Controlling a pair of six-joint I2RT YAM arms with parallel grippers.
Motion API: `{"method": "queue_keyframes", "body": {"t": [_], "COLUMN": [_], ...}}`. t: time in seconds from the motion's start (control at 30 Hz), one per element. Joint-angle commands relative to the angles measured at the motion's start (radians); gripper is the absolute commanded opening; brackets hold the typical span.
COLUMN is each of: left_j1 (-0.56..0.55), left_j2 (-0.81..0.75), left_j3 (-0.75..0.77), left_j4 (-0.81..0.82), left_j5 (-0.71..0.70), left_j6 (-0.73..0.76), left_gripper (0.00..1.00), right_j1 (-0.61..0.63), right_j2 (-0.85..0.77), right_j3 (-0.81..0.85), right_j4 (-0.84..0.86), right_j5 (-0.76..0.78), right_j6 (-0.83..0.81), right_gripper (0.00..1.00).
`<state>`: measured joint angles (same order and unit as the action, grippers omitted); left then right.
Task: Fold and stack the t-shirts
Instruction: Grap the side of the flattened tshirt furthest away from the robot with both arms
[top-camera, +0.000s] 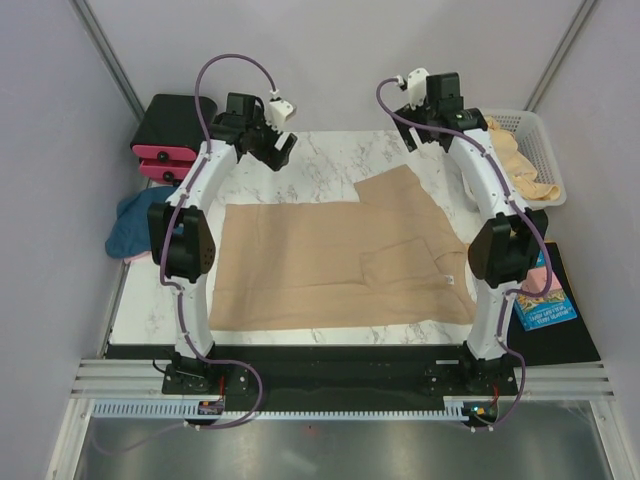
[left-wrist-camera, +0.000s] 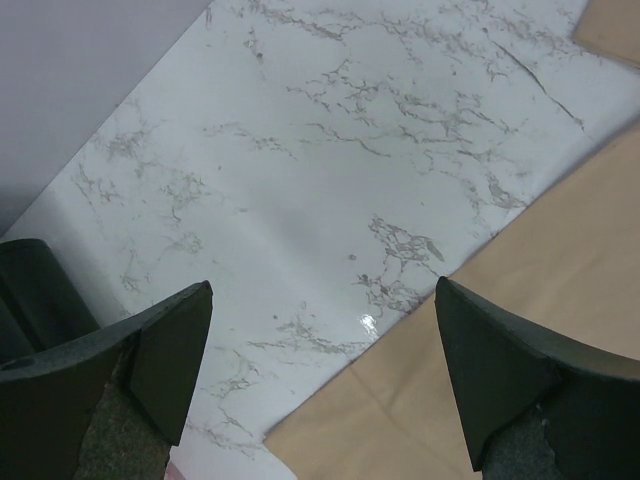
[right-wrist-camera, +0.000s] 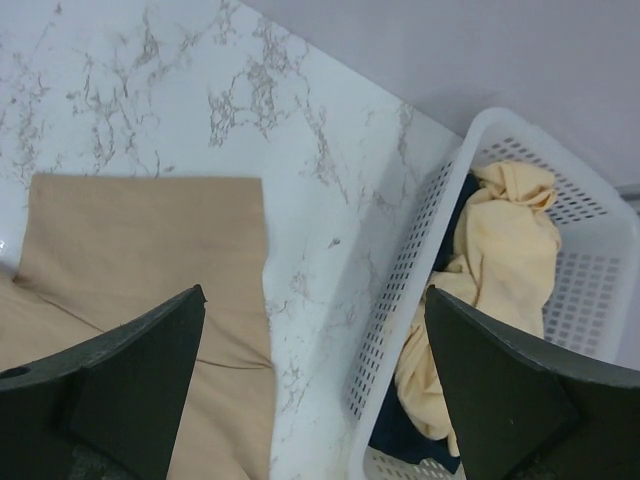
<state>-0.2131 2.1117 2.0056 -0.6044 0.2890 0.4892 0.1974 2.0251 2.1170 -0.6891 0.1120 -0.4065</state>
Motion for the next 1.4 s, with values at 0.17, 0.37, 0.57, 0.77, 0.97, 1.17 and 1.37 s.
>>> {"method": "queue_keyframes", "body": {"t": [0.17, 0.37, 0.57, 0.77, 0.97, 1.17, 1.37], "left_j1": [0.007, 0.006, 0.0, -0.015, -0.025, -0.028, -0.028], "left_j2": [-0.016, -0.073, -0.078, -0.105, -0.133, -0.134, -0.125], "left_j3": [-0.036, -0.162, -0.176, -0.205, -0.248, -0.266, -0.3], "left_j4": [-0.052, -0.064, -0.078, -0.097, -0.1, -0.104, -0.104], "left_j5": [-0.102, -0.12, -0.162, -0.191, -0.215, -0.243, -0.269], "left_j6": [0.136, 0.247, 0.282, 0.33, 0.356, 0.37, 0.431], "left_gripper": [0.99, 0.98, 0.98, 0.96, 0.96, 0.95, 0.94], "right_j1": [-0.07, -0.07, -0.088, -0.107, -0.133, -0.135, -0.135], "right_j2": [0.22, 0.379, 0.474, 0.54, 0.583, 0.61, 0.638], "right_j3": [0.064, 0.228, 0.274, 0.302, 0.305, 0.308, 0.31], "right_j4": [-0.043, -0.043, 0.0, 0.036, 0.054, 0.063, 0.068], "right_j5": [-0.199, -0.279, -0.336, -0.319, -0.331, -0.37, -0.411], "right_j6": [0.167, 0.167, 0.213, 0.265, 0.301, 0.311, 0.313], "right_gripper": [0.98, 0.95, 0.86, 0.82, 0.72, 0.68, 0.62]}}
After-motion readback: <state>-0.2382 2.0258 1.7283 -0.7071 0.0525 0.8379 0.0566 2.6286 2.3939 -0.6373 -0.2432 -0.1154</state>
